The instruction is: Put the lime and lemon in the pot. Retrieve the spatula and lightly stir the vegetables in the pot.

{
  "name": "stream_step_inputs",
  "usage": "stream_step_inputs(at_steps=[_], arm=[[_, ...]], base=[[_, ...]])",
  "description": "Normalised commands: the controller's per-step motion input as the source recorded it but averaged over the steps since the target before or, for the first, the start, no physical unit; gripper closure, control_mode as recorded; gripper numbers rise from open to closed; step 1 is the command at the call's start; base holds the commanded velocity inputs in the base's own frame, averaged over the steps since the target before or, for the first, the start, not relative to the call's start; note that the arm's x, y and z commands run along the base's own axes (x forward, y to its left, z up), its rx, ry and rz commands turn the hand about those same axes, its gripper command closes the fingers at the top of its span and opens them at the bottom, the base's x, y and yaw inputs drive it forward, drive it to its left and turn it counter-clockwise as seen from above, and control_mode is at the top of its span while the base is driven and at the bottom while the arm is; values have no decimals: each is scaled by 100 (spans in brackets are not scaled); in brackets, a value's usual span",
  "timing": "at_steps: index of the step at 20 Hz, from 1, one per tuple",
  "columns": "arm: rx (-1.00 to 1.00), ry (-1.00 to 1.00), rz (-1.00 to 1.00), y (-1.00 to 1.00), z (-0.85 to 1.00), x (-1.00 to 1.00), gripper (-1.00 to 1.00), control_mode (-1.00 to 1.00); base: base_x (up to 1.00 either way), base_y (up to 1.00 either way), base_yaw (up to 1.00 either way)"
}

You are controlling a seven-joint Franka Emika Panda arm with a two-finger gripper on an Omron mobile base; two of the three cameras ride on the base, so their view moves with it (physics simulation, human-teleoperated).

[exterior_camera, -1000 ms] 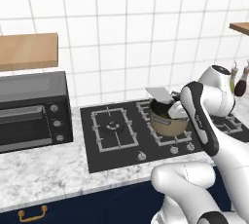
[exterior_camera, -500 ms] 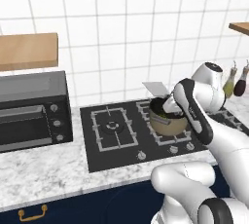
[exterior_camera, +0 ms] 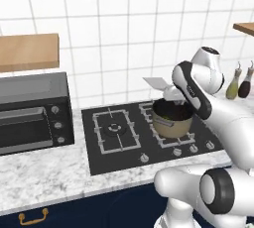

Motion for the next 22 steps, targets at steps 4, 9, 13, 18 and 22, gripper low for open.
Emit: stream_step_inputs(at_steps=[4, 9, 13, 18, 22], arm=[[25, 9, -25, 0, 0, 65, 100, -100], [42, 38, -49, 6, 4, 11, 100, -100], [49, 32, -52, 9, 8, 0, 100, -100], [42, 33, -43, 6, 19, 0, 100, -100], [25, 5, -33, 26, 15, -7, 100, -100]], base=[[0, 0, 0], [0, 0, 0], [0, 0, 0], [0, 0, 0], [0, 0, 0]])
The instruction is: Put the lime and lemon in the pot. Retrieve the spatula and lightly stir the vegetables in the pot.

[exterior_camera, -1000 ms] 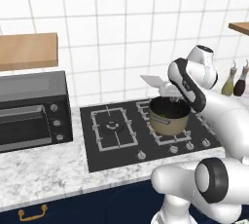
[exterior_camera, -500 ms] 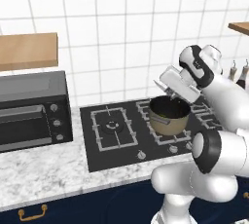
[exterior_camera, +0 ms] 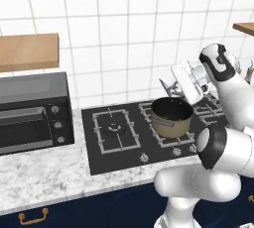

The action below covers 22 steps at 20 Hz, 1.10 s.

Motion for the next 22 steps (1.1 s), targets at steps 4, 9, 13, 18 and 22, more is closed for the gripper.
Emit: stream_step_inputs(at_steps=[4, 9, 13, 18, 22], arm=[[6, 0, -26, 27, 0, -5, 100, -100], [2, 0, -38, 2, 5, -10, 100, -100], [8, -15, -29, 12, 26, -6, 100, -100], [9, -19, -12, 0, 21, 3, 100, -100], [31, 9, -6, -2, 21, 14, 100, -100]], base=[[0, 0, 0], [0, 0, 0], [0, 0, 0], [0, 0, 0], [0, 0, 0]])
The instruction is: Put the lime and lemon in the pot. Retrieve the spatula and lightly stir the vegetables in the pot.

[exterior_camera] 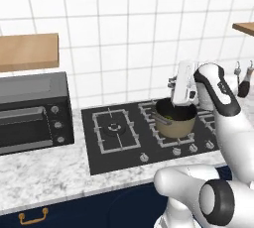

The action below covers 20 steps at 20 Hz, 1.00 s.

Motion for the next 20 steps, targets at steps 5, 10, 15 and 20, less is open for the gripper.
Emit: stream_step_inputs(at_steps=[5, 10, 15, 20], arm=[[38, 23, 0, -18, 5, 7, 100, -100], [41, 28, 0, -24, 4, 0, 100, -100], [16, 25, 0, -24, -2, -7, 100, -100], [6, 19, -3, 0, -2, -30, 100, -100]], base=[[0, 0, 0], [0, 0, 0], [0, 0, 0], [0, 0, 0]])
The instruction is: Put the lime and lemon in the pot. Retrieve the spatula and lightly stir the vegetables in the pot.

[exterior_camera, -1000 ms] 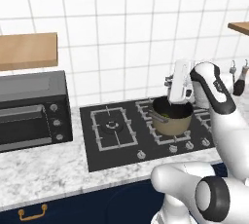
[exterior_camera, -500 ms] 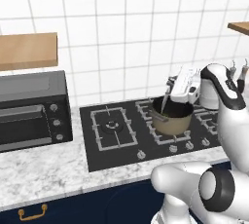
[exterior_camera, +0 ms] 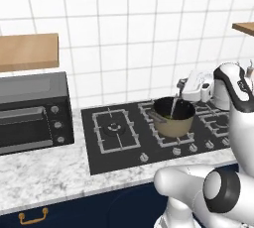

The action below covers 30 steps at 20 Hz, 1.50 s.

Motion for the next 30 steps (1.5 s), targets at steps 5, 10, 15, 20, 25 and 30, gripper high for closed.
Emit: stream_step_inputs(at_steps=[5, 10, 15, 20, 25, 30], arm=[[14, 7, -5, 4, 0, -25, 100, -100], [15, 4, -10, 2, -6, 3, 100, -100], [1, 9, -10, 0, -17, 24, 100, -100], [7, 15, -5, -29, -9, 15, 100, -100], [14, 12, 0, -80, -44, 31, 100, -100], [10, 3, 0, -57, -45, 53, 100, -100]], base=[[0, 0, 0], [0, 0, 0], [0, 0, 0], [0, 0, 0], [0, 0, 0], [0, 0, 0]])
